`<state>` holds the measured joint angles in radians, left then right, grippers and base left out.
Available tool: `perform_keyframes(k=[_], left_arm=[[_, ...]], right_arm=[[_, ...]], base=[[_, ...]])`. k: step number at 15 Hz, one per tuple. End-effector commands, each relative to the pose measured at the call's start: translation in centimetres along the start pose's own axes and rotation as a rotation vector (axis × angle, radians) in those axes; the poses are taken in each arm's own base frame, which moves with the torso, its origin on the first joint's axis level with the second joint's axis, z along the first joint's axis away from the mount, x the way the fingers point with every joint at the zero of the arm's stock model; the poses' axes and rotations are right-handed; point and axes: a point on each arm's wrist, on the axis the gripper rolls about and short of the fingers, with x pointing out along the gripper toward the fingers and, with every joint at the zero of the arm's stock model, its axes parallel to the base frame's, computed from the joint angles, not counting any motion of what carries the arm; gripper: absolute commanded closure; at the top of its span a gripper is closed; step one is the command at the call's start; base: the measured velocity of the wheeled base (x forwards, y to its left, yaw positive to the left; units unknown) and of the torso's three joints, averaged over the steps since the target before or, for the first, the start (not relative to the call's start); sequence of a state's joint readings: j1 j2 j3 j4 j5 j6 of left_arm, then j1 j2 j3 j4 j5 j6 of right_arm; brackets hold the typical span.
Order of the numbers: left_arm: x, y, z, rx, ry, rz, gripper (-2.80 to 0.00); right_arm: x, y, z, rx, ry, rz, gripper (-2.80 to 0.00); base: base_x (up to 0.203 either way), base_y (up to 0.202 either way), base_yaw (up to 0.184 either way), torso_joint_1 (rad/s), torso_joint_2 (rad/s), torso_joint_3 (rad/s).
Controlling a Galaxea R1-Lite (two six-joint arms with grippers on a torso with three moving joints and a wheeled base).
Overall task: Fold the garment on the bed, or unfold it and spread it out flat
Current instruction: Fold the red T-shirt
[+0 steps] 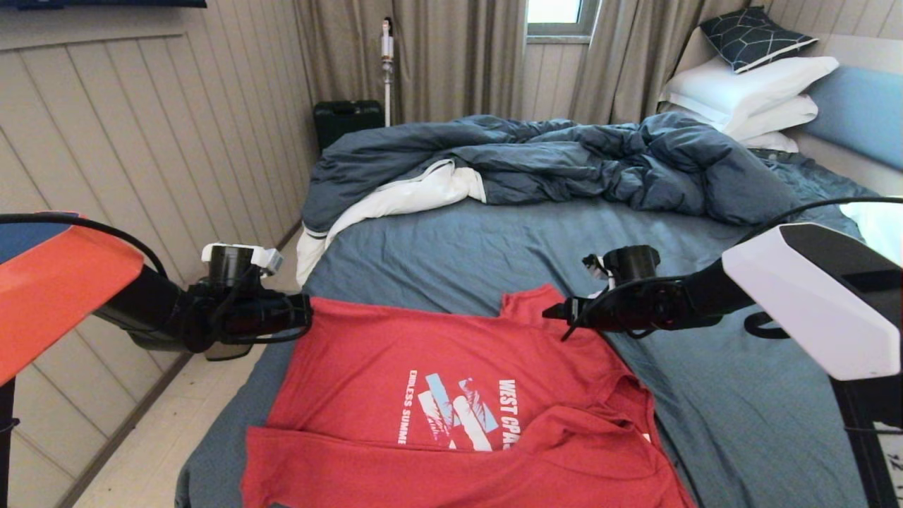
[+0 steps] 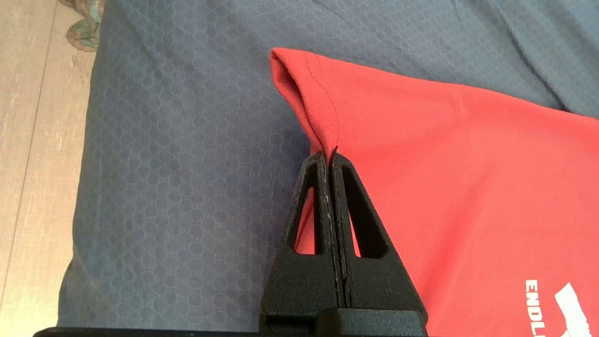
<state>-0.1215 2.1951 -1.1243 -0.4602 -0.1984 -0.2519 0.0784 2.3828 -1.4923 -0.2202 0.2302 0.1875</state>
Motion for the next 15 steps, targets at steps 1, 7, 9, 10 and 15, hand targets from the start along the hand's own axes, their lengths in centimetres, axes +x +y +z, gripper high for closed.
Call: perform_keyframes(k=[1, 7, 9, 10, 15], left_arm=[[0.0, 0.0, 0.0, -0.001, -0.001, -0.001, 0.0], [0.1, 0.0, -0.1, 0.001, 0.002, -0.002, 0.0], [0.1, 0.1, -0.1, -0.002, 0.002, 0.0, 0.0], [0.1, 0.1, -0.1, -0.001, 0.001, 0.0, 0.0], [0.1, 0.0, 0.0, -0.001, 0.0, -0.001, 0.0]], right_arm=[[-0.1, -0.2, 0.1, 0.003, -0.002, -0.001, -2.8], [0.0, 0.0, 0.0, -0.003, 0.001, 0.001, -2.8], [0.2, 0.2, -0.2, -0.004, 0.008, 0.005, -2.8], [0.2, 0.3, -0.3, -0.007, 0.01, 0.007, -2.8], [0.3, 0.6, -0.7, -0.008, 0.028, 0.008, 0.0]], base=[[0.0, 0.0, 0.0, 0.0, 0.0, 0.0], [0.0, 0.0, 0.0, 0.0, 0.0, 0.0], [0.0, 0.0, 0.0, 0.0, 0.0, 0.0], [0.0, 0.0, 0.0, 0.0, 0.0, 0.0], [0.0, 0.0, 0.0, 0.0, 0.0, 0.0]])
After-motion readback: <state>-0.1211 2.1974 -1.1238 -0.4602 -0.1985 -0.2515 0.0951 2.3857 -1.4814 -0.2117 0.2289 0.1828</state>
